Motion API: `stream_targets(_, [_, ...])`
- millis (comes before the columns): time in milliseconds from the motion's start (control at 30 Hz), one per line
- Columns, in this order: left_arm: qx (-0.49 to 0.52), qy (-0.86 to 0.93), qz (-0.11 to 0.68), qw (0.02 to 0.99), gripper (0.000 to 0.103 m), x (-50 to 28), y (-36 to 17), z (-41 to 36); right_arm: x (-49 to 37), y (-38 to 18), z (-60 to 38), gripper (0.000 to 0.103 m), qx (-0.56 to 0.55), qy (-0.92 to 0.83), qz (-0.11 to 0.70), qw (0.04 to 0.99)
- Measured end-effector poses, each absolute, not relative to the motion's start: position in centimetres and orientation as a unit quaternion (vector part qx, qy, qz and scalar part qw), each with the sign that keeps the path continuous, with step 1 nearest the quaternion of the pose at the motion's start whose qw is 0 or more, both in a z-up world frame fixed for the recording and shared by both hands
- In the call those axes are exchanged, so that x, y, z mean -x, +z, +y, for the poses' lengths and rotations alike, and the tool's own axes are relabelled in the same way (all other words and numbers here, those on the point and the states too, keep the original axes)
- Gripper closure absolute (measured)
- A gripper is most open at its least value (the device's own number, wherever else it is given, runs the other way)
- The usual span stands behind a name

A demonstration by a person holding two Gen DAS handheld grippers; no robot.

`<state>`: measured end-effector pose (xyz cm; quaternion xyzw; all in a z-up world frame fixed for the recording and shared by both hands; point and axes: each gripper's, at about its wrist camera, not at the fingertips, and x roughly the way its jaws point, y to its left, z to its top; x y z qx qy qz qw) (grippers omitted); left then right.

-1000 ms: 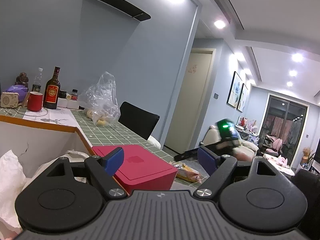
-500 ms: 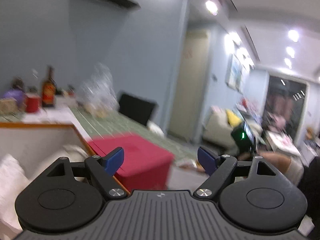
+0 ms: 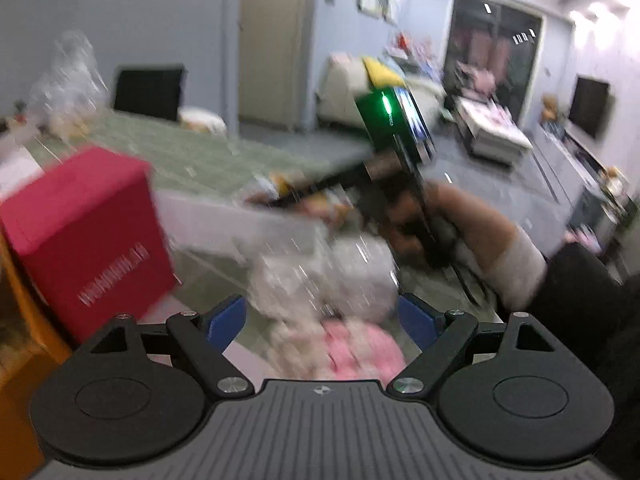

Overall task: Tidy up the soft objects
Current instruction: 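Grasp the yellow Deeyeo snack bag with the right gripper, then grasp the pink-and-white crocheted item with the left gripper while the right gripper holds the bag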

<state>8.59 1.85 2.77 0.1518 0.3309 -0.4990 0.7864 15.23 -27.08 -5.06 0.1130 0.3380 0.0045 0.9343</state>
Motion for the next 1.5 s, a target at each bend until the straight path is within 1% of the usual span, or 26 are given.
stream_targets(67, [-0.156,-0.513,0.349,0.769,0.003,-8.4,2.0,1.7,-15.2,-5.3,-26.6,0.003,-0.095,-0.002,0.332,0.938])
stream_targets(167, [-0.169,-0.525,0.356,0.754,0.002,-8.0,1.3,1.4,-16.1,-5.7,-24.9,0.002,-0.032,-0.019,0.343,0.939])
stream_targets(233, [-0.185,-0.52,0.351,0.756,0.002,-7.9,1.0,0.9,-16.2,-5.9,-24.9,0.002,-0.032,-0.017,0.343,0.939])
stream_targets(367, [-0.209,-0.503,0.365,0.755,0.002,-7.8,0.3,0.5,-16.1,-5.9,-25.4,0.003,-0.043,-0.019,0.34,0.939])
stream_targets(433, [-0.217,-0.495,0.37,0.756,0.0,-7.9,-0.3,0.3,-16.1,-5.9,-25.3,0.007,-0.034,-0.029,0.341,0.939])
stream_targets(500, [-0.221,-0.492,0.37,0.756,0.0,-8.1,-0.7,0.1,-16.2,-5.9,-25.2,0.009,-0.026,-0.035,0.342,0.939])
stream_targets(567, [-0.224,-0.487,0.37,0.759,0.0,-8.0,-1.0,-0.1,-16.1,-5.8,-25.2,0.014,-0.024,-0.042,0.34,0.939])
stream_targets(600, [-0.219,-0.485,0.377,0.758,0.004,-8.1,-1.0,-0.1,-16.0,-5.8,-25.2,0.02,-0.024,-0.045,0.337,0.94])
stream_targets(667, [-0.208,-0.486,0.396,0.751,0.019,-8.5,-0.8,0.2,-15.7,-5.6,-25.3,0.041,-0.025,-0.051,0.327,0.943])
stream_targets(700, [-0.202,-0.487,0.406,0.746,0.023,-8.8,-0.8,0.4,-15.6,-5.5,-25.5,0.048,-0.028,-0.061,0.325,0.943])
stream_targets(767, [-0.188,-0.487,0.421,0.742,0.032,-9.5,-0.7,0.7,-15.5,-5.5,-25.9,0.049,-0.038,-0.059,0.322,0.944])
stream_targets(800, [-0.188,-0.486,0.424,0.741,0.033,-9.6,-0.6,0.9,-15.4,-5.4,-25.9,0.05,-0.038,-0.058,0.322,0.944])
stream_targets(833, [-0.187,-0.484,0.428,0.74,0.036,-9.6,-0.5,1.1,-15.4,-5.4,-25.8,0.052,-0.037,-0.057,0.321,0.945])
stream_targets(867, [-0.186,-0.481,0.433,0.739,0.041,-9.7,-0.4,1.3,-15.4,-5.4,-25.7,0.053,-0.033,-0.056,0.321,0.945])
stream_targets(900, [-0.183,-0.481,0.438,0.737,0.043,-9.6,-0.2,1.5,-15.4,-5.4,-25.6,0.053,-0.031,-0.056,0.321,0.945])
stream_targets(967, [-0.172,-0.484,0.45,0.731,0.052,-9.9,-0.1,1.9,-15.4,-5.4,-25.7,0.054,-0.032,-0.055,0.32,0.945])
stream_targets(1033, [-0.17,-0.483,0.449,0.732,0.055,-10.0,0.1,2.0,-15.3,-5.4,-25.8,0.054,-0.037,-0.054,0.319,0.946])
stream_targets(1300, [-0.15,-0.478,0.429,0.752,0.056,-10.5,2.1,3.5,-15.1,-5.4,-26.0,0.054,-0.044,-0.047,0.316,0.947])
stream_targets(1500, [-0.097,-0.488,0.392,0.773,0.056,-10.8,4.4,5.4,-14.7,-5.2,-26.6,0.055,-0.057,-0.049,0.305,0.949])
